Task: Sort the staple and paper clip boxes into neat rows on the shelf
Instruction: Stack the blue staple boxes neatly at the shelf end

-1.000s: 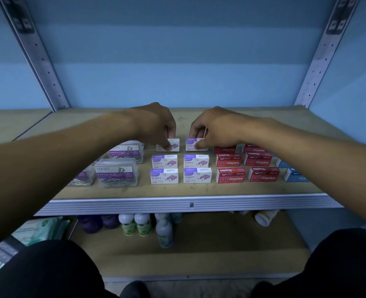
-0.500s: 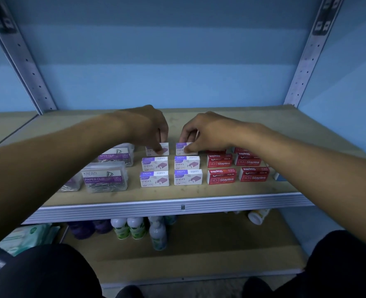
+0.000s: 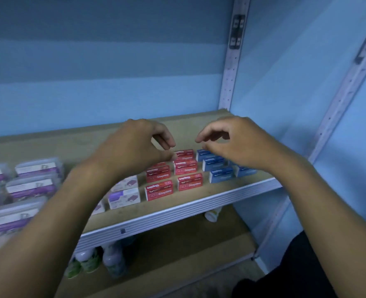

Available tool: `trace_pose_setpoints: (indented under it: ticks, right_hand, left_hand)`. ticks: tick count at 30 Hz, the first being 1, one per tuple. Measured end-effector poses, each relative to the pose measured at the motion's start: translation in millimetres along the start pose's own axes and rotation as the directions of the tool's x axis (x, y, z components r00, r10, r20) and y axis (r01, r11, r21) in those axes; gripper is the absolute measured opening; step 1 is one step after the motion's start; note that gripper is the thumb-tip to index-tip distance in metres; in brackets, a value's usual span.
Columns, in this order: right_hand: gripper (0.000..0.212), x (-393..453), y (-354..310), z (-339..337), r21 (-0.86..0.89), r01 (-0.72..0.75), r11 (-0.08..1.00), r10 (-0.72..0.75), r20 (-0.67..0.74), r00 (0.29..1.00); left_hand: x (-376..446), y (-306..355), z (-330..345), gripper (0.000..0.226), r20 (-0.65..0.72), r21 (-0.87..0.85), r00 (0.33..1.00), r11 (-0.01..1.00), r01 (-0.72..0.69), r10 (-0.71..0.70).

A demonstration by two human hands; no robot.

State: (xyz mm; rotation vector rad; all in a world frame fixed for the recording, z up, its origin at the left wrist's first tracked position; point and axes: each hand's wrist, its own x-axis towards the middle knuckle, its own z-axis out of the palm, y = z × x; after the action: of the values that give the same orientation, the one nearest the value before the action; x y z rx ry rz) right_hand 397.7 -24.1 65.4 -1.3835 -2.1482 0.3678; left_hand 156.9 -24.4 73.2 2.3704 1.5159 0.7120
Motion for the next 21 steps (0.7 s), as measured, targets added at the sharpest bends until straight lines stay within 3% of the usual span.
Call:
trace_pose_setpoints:
  ticks: [10, 21]
  right_hand:
    - [0.018, -62, 61, -34, 0.039, -0.193, 0.98, 0.193, -0.003, 0.981]
    - [0.029, -68, 79, -18, -0.036, -0.209, 0.977, 0.209, -0.003, 0.978]
  left_hand:
    - [6, 35, 61, 0.02, -0.044, -0.04, 0.988, 0.987, -0.153, 0.151]
    - [16, 49, 86, 0.032, 0.1, 0.005, 0.975, 0.979, -0.202, 0.201]
